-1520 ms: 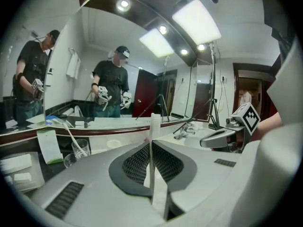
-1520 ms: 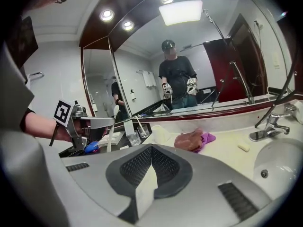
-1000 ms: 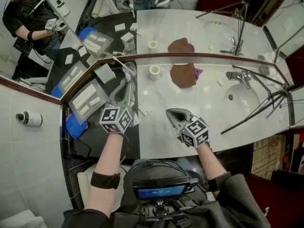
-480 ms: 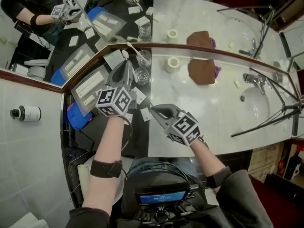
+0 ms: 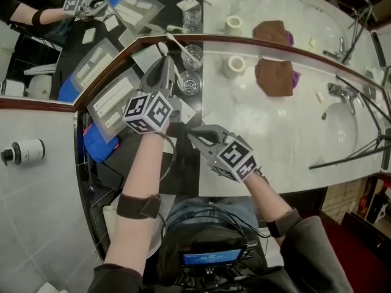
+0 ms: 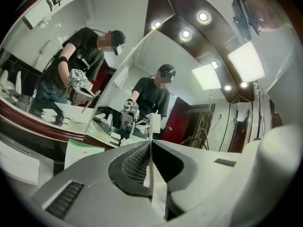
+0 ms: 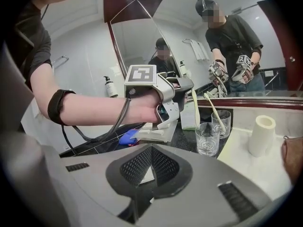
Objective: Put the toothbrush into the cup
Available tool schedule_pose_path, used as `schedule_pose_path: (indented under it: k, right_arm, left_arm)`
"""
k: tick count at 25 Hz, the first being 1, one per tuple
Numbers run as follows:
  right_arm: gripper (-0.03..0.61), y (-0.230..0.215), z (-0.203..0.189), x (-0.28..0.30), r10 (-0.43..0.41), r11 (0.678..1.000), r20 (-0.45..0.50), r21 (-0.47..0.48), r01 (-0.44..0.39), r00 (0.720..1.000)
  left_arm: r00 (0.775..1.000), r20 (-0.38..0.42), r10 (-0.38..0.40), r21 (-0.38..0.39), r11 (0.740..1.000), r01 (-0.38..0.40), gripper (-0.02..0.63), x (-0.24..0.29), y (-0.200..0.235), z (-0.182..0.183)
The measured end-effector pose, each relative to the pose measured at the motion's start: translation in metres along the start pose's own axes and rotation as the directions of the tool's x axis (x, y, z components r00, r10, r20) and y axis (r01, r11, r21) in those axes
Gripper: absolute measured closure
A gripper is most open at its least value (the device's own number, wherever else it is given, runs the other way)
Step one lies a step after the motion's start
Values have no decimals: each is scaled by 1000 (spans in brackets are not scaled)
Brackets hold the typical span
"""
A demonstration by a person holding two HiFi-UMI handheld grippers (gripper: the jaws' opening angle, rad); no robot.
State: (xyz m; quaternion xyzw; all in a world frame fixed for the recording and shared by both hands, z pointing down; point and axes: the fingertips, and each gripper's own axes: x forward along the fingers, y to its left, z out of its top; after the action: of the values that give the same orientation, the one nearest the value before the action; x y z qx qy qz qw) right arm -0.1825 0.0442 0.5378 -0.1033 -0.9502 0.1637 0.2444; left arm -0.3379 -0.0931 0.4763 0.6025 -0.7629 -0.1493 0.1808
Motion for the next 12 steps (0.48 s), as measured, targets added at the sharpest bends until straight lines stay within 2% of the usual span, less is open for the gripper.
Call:
schedule_pose_path:
  k: [8, 12]
  right_arm:
    - [568, -13, -21, 9, -32, 998, 7, 60, 32, 999]
    - [568, -18, -26, 9, -44, 996, 8, 74, 43, 999]
  left_arm:
    - [1000, -23, 9, -33, 999, -10, 595, 12, 23, -34]
    - [999, -40, 14, -26, 1000, -15, 595, 14, 27, -46]
